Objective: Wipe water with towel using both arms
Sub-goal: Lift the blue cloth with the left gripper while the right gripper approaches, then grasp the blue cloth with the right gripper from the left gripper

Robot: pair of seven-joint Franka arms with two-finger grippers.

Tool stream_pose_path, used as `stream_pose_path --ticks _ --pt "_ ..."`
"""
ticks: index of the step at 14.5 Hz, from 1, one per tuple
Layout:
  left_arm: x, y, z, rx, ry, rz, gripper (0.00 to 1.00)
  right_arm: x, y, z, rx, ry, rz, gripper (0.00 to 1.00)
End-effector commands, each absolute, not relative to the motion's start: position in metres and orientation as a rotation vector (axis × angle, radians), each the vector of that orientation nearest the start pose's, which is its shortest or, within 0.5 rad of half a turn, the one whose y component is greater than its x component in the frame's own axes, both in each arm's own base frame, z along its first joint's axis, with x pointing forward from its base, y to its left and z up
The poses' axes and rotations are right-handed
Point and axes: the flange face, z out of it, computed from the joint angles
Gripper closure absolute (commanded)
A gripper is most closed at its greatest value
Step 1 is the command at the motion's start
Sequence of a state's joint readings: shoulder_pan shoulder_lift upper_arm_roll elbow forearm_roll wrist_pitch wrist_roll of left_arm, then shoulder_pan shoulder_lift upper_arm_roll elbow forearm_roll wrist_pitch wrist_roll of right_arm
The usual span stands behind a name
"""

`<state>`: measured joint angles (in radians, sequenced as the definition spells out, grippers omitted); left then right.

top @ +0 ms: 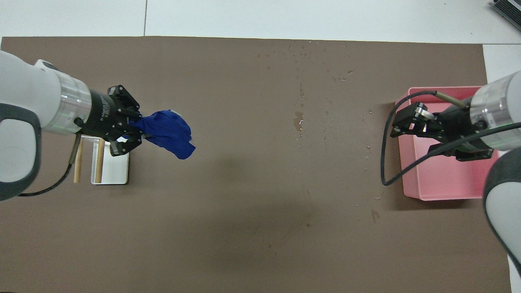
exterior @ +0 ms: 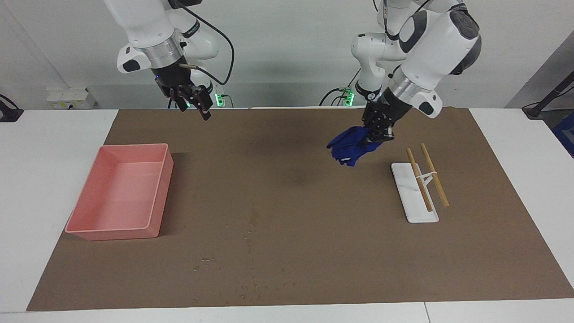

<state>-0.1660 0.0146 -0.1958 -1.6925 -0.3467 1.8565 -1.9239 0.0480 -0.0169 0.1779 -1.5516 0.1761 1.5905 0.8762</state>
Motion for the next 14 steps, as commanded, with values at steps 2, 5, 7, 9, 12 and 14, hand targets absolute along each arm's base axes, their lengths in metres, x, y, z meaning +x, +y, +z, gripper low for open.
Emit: stream_pose_path --ticks 2,5,7,9,12,14 --pt "0.506 -0.299 0.623 1.856 2.045 -0.378 1.0 0.537 0.181 0.642 -2.553 1.225 0.144 0.03" --pt "0.491 -0.331 0.646 1.78 2.035 -0.387 1.0 0.534 0.215 0.638 -2.428 1.347 0.251 0.03" --pt "0.472 -0.36 0.657 1.757 2.021 -0.412 1.0 0.541 0.231 0.632 -2.322 1.465 0.312 0.03" --pt "0.452 -0.387 0.664 1.732 2.021 -0.425 1.0 0.551 0.235 0.63 -2.268 1.515 0.342 0.03" --pt "0.435 -0.407 0.669 1.71 2.014 -0.425 1.0 0.549 0.258 0.62 -2.242 1.537 0.348 0.06" --pt "0.432 -0.412 0.675 1.669 1.998 -0.427 1.0 0.55 0.26 0.616 -2.241 1.543 0.346 0.06"
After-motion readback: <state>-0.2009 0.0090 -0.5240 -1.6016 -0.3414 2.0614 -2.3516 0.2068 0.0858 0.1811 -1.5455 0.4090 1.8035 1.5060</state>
